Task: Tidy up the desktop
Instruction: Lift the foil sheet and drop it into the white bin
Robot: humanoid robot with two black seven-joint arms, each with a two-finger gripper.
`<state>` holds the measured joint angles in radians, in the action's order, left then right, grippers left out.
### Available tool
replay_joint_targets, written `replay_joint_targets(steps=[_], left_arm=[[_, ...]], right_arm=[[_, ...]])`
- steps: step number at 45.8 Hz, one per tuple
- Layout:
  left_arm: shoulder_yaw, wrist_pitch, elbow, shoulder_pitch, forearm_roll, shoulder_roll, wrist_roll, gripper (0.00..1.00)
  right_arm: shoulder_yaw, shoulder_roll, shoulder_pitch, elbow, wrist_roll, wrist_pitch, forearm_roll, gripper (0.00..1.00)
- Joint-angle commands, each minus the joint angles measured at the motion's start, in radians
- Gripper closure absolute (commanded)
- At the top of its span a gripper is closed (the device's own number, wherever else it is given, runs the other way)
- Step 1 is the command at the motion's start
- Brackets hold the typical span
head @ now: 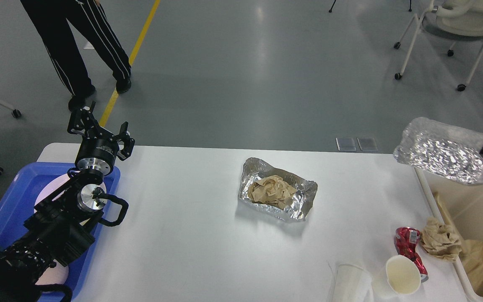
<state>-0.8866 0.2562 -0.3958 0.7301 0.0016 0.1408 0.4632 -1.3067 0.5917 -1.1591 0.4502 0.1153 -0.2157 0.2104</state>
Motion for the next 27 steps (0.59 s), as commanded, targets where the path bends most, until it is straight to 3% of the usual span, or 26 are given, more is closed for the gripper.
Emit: replay_joint_targets(steps=[1,7,14,15,17,27], left_arm=[[0.0,0.0,0.0,0.0,0.0,0.0,0.0,0.03],[0.0,0.0,0.0,0.0,0.0,0.0,0.0,0.03],[0.0,0.0,0.0,0.0,0.0,0.0,0.0,0.03],[0.0,0.0,0.0,0.0,0.0,0.0,0.0,0.03],[0.0,0.0,0.0,0.0,0.0,0.0,0.0,0.03],[0.0,0.0,0.0,0.0,0.0,0.0,0.0,0.03]], right_arm=[[0.112,-0.018,0.303,-0.224,-0.034,0.119,0.124,1.0],[0.23,-0.099,0.436,-0.412,-0.132,0.162,0.129,1.0],[0.261,-0.145,0.467,-0.444,-0.154,0.176,0.113,1.0],[0.259,-0.148,0.469,-0.444,-0.154,0.177,0.113,0.9],[0.254,-0.148,0.469,-0.444,-0.155,0.174,0.11,0.0],[0.25,-0.136,0.466,-0.444,-0.164,0.174,0.0,0.0]])
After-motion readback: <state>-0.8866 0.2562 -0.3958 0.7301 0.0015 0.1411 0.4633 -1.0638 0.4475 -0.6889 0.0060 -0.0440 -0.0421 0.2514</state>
